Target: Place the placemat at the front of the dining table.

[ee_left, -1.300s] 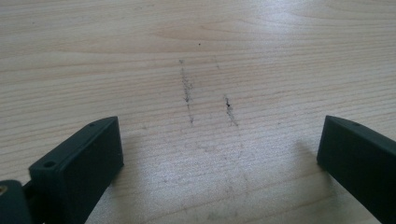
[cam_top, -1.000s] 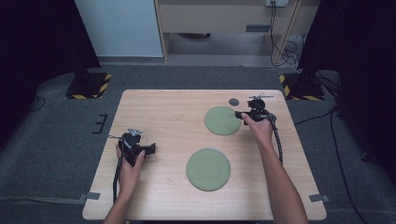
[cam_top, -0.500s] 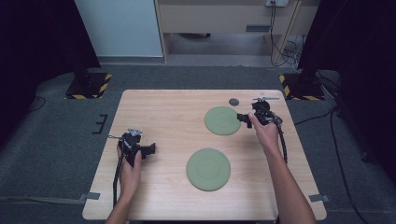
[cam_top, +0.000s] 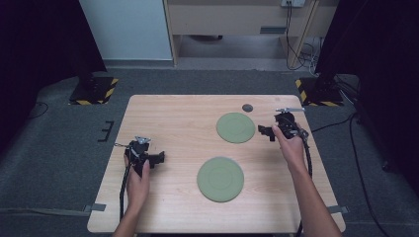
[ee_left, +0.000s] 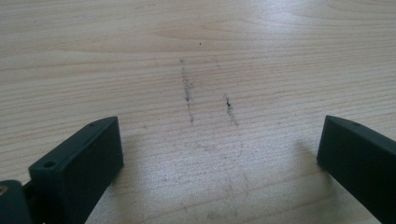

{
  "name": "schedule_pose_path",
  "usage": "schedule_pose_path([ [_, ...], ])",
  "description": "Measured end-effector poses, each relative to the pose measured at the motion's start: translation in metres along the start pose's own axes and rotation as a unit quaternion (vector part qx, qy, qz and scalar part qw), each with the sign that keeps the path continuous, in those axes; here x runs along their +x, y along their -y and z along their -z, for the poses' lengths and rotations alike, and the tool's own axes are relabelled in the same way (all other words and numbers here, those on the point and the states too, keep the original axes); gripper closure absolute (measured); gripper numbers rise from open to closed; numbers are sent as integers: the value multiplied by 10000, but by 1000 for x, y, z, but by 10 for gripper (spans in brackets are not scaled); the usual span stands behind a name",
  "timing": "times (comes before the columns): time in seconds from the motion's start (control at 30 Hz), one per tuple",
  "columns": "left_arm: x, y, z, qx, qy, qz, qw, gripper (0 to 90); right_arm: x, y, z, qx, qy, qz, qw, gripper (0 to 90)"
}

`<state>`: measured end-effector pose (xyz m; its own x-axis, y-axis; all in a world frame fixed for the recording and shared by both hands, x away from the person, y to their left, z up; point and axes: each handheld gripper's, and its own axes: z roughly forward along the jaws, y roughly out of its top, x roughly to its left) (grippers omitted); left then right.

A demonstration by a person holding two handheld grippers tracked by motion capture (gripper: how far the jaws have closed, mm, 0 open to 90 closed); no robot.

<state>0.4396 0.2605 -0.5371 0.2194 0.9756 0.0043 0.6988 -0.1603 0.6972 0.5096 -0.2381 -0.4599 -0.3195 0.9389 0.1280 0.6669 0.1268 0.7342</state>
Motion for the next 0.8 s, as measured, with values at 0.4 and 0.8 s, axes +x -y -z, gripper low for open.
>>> schedule_pose_path([
  [0.4, 0, 0, 0, 2, -3, 6, 10000, 0, -4, 31, 18, 123, -80, 104, 9998, 77],
  [0.8, 0, 0, 0, 2, -3, 5, 10000, 0, -3, 57, 27, 208, -181, 123, 9995, 80],
])
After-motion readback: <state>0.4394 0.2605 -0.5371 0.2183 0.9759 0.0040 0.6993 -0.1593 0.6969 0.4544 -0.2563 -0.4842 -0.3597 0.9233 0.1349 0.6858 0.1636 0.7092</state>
